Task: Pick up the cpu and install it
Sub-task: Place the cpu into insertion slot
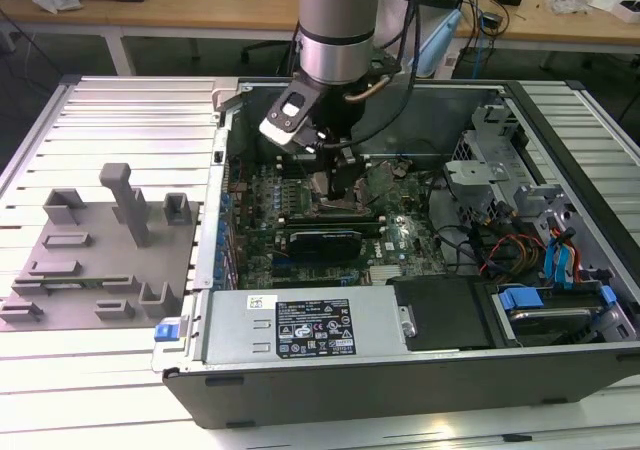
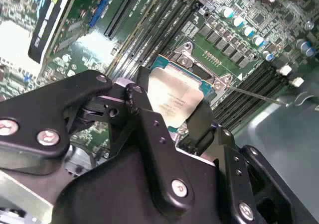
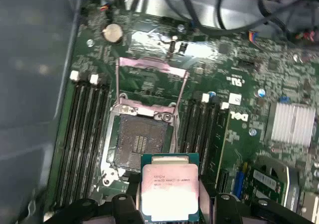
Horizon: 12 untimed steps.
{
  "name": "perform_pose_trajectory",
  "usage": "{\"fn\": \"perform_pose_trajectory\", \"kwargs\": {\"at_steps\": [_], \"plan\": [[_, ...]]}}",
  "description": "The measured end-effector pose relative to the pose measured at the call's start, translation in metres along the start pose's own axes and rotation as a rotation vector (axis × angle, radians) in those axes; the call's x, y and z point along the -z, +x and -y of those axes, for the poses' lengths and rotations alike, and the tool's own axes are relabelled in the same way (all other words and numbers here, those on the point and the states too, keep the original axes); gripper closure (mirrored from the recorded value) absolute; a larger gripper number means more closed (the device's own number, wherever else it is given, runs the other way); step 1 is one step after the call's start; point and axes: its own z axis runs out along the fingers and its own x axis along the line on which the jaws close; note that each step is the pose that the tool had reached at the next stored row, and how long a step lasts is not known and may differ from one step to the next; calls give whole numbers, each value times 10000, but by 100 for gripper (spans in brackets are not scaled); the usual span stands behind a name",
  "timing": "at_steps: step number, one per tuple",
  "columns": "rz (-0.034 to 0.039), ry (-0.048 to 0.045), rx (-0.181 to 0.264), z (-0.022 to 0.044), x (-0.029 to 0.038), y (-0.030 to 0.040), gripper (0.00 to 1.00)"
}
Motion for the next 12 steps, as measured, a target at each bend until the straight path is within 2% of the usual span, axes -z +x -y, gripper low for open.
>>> {"fn": "perform_pose_trajectory", "kwargs": {"at_steps": [1,2,5,9,12], "plan": [[23,-30,-602,1,-10,1,45],[30,-90,-603,1,-24,1,45],[37,-142,-604,1,-57,1,45],[40,-149,-667,-5,-118,27,45],[63,-133,-1174,-32,-154,34,45]]}}
